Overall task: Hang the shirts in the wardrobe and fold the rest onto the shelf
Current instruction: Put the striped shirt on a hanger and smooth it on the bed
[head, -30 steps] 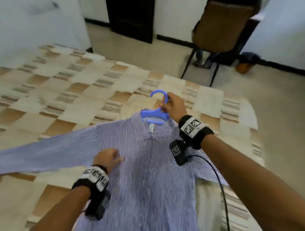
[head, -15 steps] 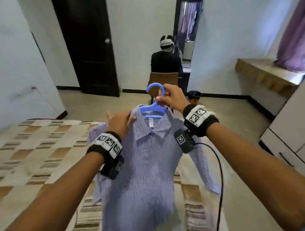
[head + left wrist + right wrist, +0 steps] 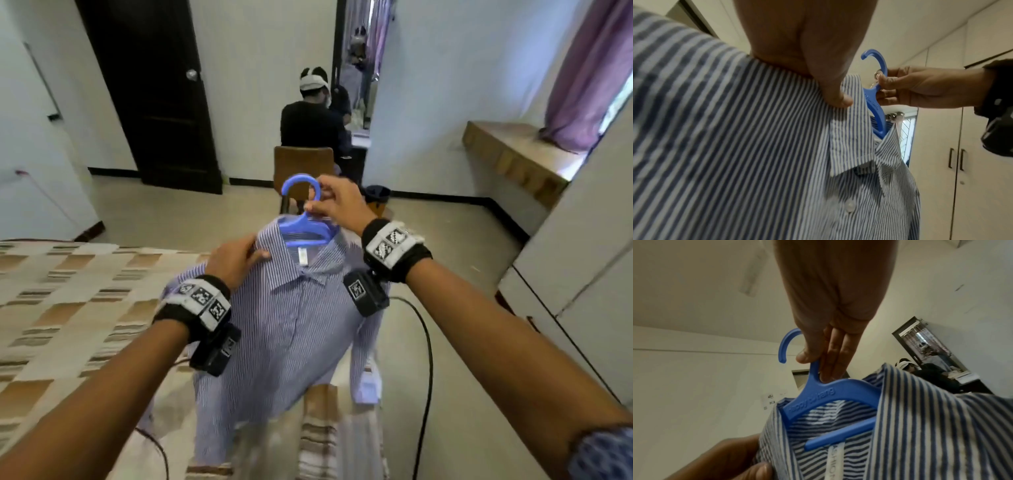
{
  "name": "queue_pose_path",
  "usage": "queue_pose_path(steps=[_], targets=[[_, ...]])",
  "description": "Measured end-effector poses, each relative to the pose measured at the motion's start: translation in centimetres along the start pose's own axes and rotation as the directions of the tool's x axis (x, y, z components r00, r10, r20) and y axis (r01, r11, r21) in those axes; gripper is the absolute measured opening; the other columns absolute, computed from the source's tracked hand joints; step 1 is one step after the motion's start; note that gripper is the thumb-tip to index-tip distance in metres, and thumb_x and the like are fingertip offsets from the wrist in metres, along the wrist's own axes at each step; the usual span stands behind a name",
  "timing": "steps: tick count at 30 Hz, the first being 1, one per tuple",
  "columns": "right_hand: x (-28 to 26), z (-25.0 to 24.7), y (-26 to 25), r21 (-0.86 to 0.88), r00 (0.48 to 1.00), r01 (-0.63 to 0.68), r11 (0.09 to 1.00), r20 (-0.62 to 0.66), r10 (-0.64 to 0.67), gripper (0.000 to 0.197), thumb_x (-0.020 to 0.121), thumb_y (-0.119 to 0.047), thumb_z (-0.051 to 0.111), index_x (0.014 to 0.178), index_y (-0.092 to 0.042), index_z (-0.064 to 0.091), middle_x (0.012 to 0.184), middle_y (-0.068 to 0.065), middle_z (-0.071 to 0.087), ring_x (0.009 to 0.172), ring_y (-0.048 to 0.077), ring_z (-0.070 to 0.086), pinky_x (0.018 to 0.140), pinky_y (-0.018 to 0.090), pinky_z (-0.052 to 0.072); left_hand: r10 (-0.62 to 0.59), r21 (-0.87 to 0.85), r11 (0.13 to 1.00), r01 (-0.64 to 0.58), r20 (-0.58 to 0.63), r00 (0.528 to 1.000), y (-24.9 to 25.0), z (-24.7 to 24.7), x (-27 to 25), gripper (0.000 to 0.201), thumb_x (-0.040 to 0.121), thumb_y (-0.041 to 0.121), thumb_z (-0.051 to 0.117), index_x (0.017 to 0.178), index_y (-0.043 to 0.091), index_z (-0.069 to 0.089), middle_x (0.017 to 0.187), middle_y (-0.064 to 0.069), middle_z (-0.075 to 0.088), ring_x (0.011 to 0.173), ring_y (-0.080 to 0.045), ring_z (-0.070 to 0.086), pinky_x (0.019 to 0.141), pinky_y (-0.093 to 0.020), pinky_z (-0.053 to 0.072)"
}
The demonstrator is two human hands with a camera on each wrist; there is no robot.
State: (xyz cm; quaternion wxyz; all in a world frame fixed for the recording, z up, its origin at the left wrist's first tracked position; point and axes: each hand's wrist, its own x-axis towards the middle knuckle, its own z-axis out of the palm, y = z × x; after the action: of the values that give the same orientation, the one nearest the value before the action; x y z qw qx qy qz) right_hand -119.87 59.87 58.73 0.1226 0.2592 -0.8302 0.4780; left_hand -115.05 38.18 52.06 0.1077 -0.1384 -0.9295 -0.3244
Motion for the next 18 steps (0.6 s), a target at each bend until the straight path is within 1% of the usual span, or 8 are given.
queue_pose_path(steps=[2, 4, 7, 9, 10, 12, 14, 18], targets=[[-0.5, -2.3, 0.9, 0.025, 1.0, -0.026, 0.999, -0.016, 0.027, 0.021, 0.078, 0.002, 0.071, 0.081, -0.014, 0.056, 0.076, 0.002, 0.063, 0.074, 0.018, 0.067, 0.075, 0.028, 0.057, 0.036, 0.015, 0.999, -0.036, 0.006, 0.999, 1.1, 1.2, 1.4, 0.036, 0.09, 0.031, 0.057, 0.11, 0.002, 0.063, 0.096, -0.021, 0.067, 0.088, -0.035, 0.061, 0.068, -0.03, 0.033], [-1.0, -3.9, 2.4, 0.01, 0.998, -0.037, 0.999, -0.052, 0.037, 0.018, 0.08, -0.003, 0.07, 0.087, -0.009, 0.055, 0.069, -0.003, 0.063, 0.07, 0.017, 0.067, 0.073, 0.025, 0.056, 0.071, 0.03, 0.997, -0.071, 0.008, 0.997, 2.1, 2.4, 2.9, 0.028, 0.09, 0.019, 0.06, 0.111, 0.0, 0.064, 0.097, -0.022, 0.067, 0.089, -0.036, 0.061, 0.068, -0.027, 0.03], [-2.1, -6.1, 6.3, -0.09, 0.983, -0.131, 0.987, -0.14, 0.118, 0.019, 0.084, -0.015, 0.07, 0.094, -0.009, 0.055, 0.055, -0.015, 0.056, 0.057, 0.002, 0.056, 0.067, 0.024, 0.048, 0.098, 0.035, 0.995, -0.099, 0.013, 0.995, 2.3, 5.0, 5.6, 0.026, 0.089, 0.018, 0.061, 0.105, -0.002, 0.065, 0.095, -0.024, 0.067, 0.088, -0.038, 0.061, 0.066, -0.028, 0.027], [-3.8, -8.1, 9.5, -0.184, 0.952, -0.28, 0.942, -0.18, 0.247, 0.026, 0.086, -0.02, 0.068, 0.106, -0.006, 0.057, 0.072, -0.013, 0.057, 0.065, 0.002, 0.05, 0.07, 0.021, 0.042, 0.129, 0.027, 0.991, -0.131, 0.066, 0.989, 2.6, 7.1, 7.7, 0.025, 0.089, 0.018, 0.061, 0.103, -0.003, 0.065, 0.094, -0.025, 0.066, 0.089, -0.039, 0.06, 0.065, -0.031, 0.03], [-4.7, -9.2, 11.0, -0.253, 0.929, -0.361, 0.898, -0.185, 0.321, 0.032, 0.088, -0.022, 0.065, 0.113, -0.004, 0.056, 0.082, -0.005, 0.06, 0.07, 0.005, 0.052, 0.071, 0.019, 0.041, 0.155, 0.02, 0.987, -0.158, 0.089, 0.984, 2.8, 8.0, 8.8, 0.025, 0.089, 0.018, 0.062, 0.102, -0.003, 0.065, 0.094, -0.025, 0.067, 0.089, -0.039, 0.061, 0.066, -0.034, 0.033], [-6.3, -11.2, 13.5, -0.365, 0.869, -0.495, 0.789, -0.185, 0.46, 0.04, 0.09, -0.025, 0.062, 0.122, -0.002, 0.055, 0.106, 0.012, 0.064, 0.089, 0.018, 0.058, 0.08, 0.024, 0.043, 0.202, -0.009, 0.979, -0.203, 0.116, 0.972, 3.2, 9.2, 10.5, 0.024, 0.089, 0.017, 0.062, 0.1, -0.004, 0.066, 0.093, -0.024, 0.067, 0.088, -0.038, 0.061, 0.067, -0.034, 0.035], [-7.3, -12.6, 14.3, -0.416, 0.823, -0.555, 0.721, -0.146, 0.549, 0.042, 0.09, -0.026, 0.062, 0.123, -0.002, 0.056, 0.116, 0.018, 0.062, 0.102, 0.026, 0.059, 0.088, 0.029, 0.045, 0.264, -0.051, 0.964, -0.26, 0.132, 0.955, 3.4, 9.8, 12.3, 0.023, 0.089, 0.014, 0.061, 0.1, -0.005, 0.066, 0.094, -0.023, 0.068, 0.088, -0.037, 0.061, 0.066, -0.03, 0.032], [-8.6, -13.8, 13.4, -0.415, 0.78, -0.597, 0.687, -0.097, 0.618, 0.032, 0.089, -0.015, 0.064, 0.116, 0.002, 0.063, 0.111, 0.017, 0.065, 0.09, 0.02, 0.057, 0.059, 0.007, 0.038, 0.35, -0.104, 0.935, -0.338, 0.142, 0.926, 3.9, 9.3, 15.2, 0.018, 0.088, 0.011, 0.061, 0.093, -0.006, 0.065, 0.091, -0.023, 0.067, 0.086, -0.035, 0.06, 0.064, -0.028, 0.028]])
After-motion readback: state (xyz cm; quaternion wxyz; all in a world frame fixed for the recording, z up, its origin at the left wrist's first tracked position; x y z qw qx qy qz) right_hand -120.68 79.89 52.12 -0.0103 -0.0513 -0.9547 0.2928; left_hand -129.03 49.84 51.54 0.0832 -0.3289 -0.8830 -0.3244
